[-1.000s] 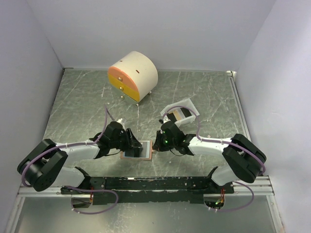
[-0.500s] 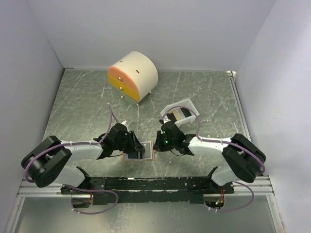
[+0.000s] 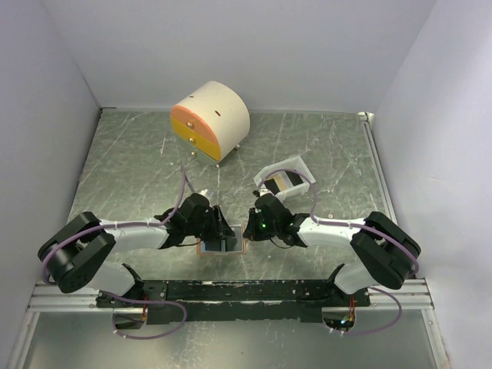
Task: Put the credit cards into the card holder
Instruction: Insert the credit card into the card holder, then close the card holder at the center of the board.
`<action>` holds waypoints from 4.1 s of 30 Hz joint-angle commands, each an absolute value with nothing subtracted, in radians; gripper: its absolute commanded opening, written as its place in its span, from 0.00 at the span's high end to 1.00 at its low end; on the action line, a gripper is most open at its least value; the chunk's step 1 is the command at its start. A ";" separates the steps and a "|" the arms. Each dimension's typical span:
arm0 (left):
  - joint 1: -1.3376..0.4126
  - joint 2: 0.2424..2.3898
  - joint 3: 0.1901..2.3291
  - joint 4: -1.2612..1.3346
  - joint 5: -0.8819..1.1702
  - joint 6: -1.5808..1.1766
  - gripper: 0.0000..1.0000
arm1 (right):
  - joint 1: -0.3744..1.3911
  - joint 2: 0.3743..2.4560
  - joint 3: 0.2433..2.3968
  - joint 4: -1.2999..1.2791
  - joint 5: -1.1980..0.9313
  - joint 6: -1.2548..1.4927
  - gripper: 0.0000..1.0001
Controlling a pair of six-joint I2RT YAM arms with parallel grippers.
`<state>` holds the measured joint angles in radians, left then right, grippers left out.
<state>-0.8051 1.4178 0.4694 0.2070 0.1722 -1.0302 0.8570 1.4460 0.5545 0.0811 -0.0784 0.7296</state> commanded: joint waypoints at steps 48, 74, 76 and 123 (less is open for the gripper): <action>-0.492 1.171 0.354 -0.012 0.273 -0.915 0.28 | 0.873 1.426 0.547 0.093 -0.043 0.711 1.00; -0.516 1.086 0.323 0.305 0.550 -1.097 0.29 | 0.873 1.448 0.551 0.111 -0.054 0.717 1.00; -0.526 1.090 0.331 0.285 0.539 -1.091 0.29 | 0.873 1.443 0.551 0.104 -0.050 0.716 1.00; -0.640 1.285 0.471 0.190 0.413 -0.919 0.35 | 0.840 1.237 0.551 0.031 -0.078 0.698 0.76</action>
<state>-0.6262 1.2903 0.4313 0.2459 0.4644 -0.9695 0.8463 1.2648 0.5652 0.0055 -0.0555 0.6834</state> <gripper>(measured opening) 0.638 0.230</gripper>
